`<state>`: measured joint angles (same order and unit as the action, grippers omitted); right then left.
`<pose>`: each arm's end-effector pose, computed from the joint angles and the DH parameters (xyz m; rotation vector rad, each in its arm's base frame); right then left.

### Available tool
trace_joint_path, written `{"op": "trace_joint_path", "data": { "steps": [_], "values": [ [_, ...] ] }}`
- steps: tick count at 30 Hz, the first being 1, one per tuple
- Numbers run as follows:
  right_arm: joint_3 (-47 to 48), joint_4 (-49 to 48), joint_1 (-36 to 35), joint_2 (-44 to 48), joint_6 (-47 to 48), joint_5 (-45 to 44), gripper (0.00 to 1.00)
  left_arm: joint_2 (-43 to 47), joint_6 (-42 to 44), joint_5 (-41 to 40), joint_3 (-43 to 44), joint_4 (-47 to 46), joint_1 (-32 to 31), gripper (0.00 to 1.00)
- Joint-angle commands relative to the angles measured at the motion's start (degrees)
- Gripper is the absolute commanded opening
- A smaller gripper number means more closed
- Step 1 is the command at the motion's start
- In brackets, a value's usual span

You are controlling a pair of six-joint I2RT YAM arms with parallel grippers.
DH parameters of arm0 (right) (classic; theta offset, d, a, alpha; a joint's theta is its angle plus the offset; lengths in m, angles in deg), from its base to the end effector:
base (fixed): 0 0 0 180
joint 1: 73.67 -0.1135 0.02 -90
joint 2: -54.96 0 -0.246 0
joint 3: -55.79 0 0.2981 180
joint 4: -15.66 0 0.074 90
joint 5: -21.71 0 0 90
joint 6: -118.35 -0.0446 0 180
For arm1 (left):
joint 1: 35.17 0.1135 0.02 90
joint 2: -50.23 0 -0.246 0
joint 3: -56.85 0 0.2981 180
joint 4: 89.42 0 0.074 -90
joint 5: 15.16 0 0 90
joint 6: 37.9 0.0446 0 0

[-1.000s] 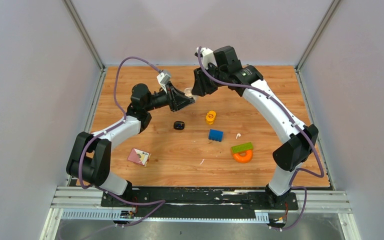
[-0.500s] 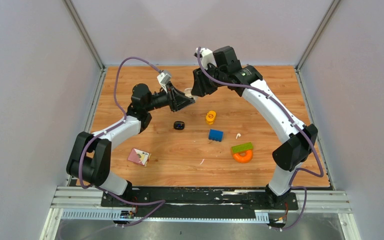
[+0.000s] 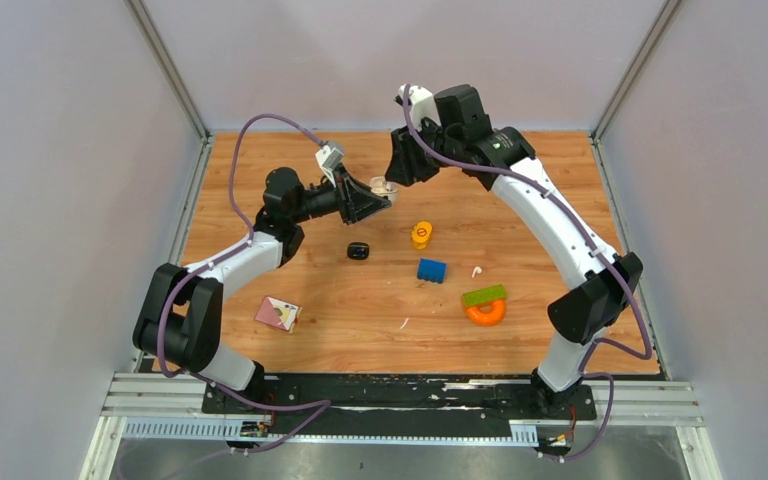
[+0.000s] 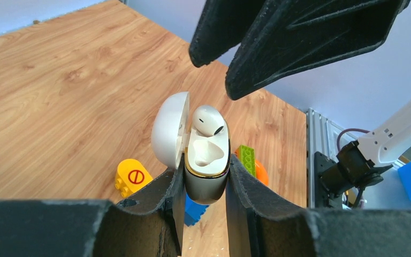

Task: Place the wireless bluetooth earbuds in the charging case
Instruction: Pick up the left earbud from the charging case.

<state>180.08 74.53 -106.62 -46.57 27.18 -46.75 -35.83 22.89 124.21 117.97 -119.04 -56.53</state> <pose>0.3581 0.2516 0.4018 -0.8215 2.0949 0.7413 0.3379 -0.1685 0.2416 0.6438 1.5477 -1.3187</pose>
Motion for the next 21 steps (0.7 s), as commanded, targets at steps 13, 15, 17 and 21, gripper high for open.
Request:
{"op": "trace_joint_path", "data": {
  "steps": [13,15,17,21],
  "values": [
    [-1.42,0.09,-0.14,0.52,-0.92,4.54,0.35,-0.24,0.39,0.19,1.99,-1.17,-0.26,0.0],
    [-1.31,0.1,-0.21,0.21,-0.85,4.58,0.34,-0.24,0.32,0.2,1.92,-1.3,-0.26,0.0],
    [-1.41,0.19,-0.3,-0.07,-0.78,4.48,0.34,-0.32,0.23,0.2,1.98,-1.52,-0.26,0.0],
    [-1.42,0.55,-0.41,-0.64,-0.77,4.06,0.33,-0.45,-0.45,0.18,1.99,-2.55,-0.26,0.0]
  ]
}}
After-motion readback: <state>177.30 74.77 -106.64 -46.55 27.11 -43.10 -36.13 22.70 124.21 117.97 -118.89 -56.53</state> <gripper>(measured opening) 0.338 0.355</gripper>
